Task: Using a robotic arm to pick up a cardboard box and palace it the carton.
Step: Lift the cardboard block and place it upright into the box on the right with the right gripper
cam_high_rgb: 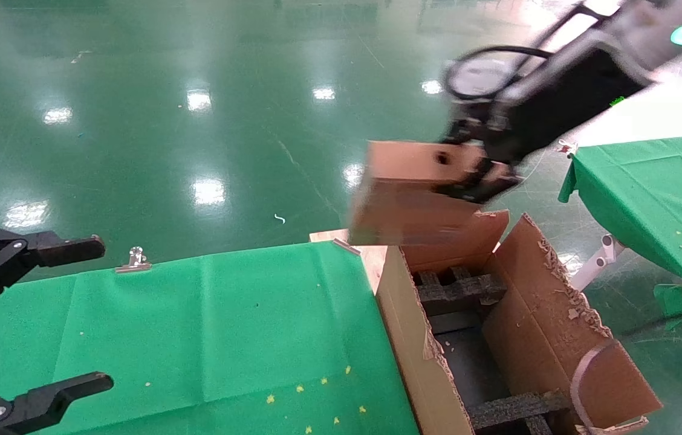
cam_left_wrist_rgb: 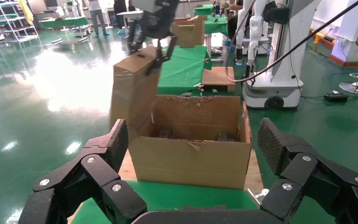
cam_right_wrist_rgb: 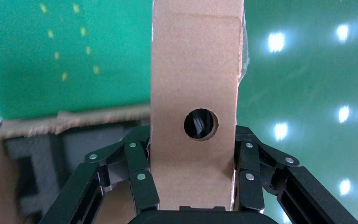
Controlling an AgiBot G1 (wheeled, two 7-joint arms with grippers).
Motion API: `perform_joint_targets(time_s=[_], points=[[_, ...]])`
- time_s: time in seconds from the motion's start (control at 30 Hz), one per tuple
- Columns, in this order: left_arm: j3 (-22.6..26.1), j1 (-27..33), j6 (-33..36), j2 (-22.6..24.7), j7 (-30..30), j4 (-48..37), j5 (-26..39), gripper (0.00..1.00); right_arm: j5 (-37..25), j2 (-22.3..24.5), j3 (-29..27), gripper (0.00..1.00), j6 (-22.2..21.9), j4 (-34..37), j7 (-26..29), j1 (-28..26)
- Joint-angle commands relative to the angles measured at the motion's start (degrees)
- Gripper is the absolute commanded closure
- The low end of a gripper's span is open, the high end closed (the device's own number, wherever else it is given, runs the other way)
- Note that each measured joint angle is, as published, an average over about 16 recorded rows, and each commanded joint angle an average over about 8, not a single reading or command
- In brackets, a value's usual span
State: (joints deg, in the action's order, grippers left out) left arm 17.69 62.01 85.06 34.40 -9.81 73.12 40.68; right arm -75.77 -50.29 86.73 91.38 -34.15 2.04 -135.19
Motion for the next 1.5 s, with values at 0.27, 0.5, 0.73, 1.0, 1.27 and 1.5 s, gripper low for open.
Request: perform_joint_targets(time_s=[0.27,0.5,0.73,1.0,1.27,1.5], points=[[0.0,0.0,0.0,0.0,0.0,0.0,0.0,0.0,0.3,9.4,7.9,1.0,-0.3,-2.7,3.3,-2.9],[0.0,0.0,0.0,0.0,0.0,0.0,0.0,0.0,-1.0,14.1,12.5,1.0,-1.6,-4.9,13.5,-3.9],[0.0,0.0,0.0,0.0,0.0,0.0,0.0,0.0,-3.1,18.1,14.5,1.0,-5.9,-11.5,31.3,-3.1],[0.1,0.0,0.0,0.0,0.0,0.0,0.0,0.0,-6.6,23.4,16.4,1.0,-11.8,-25.3,54.8,-1.5],[0.1,0.0,0.0,0.0,0.0,0.0,-0.1,0.0,-14.0,28.1,18.6,1.0,-15.7,-39.1,76.9,-0.9],[0.1,0.0,0.0,0.0,0.0,0.0,-0.1,0.0,-15.3,30.4,19.2,1.0,-18.0,-43.3,85.5,0.2]])
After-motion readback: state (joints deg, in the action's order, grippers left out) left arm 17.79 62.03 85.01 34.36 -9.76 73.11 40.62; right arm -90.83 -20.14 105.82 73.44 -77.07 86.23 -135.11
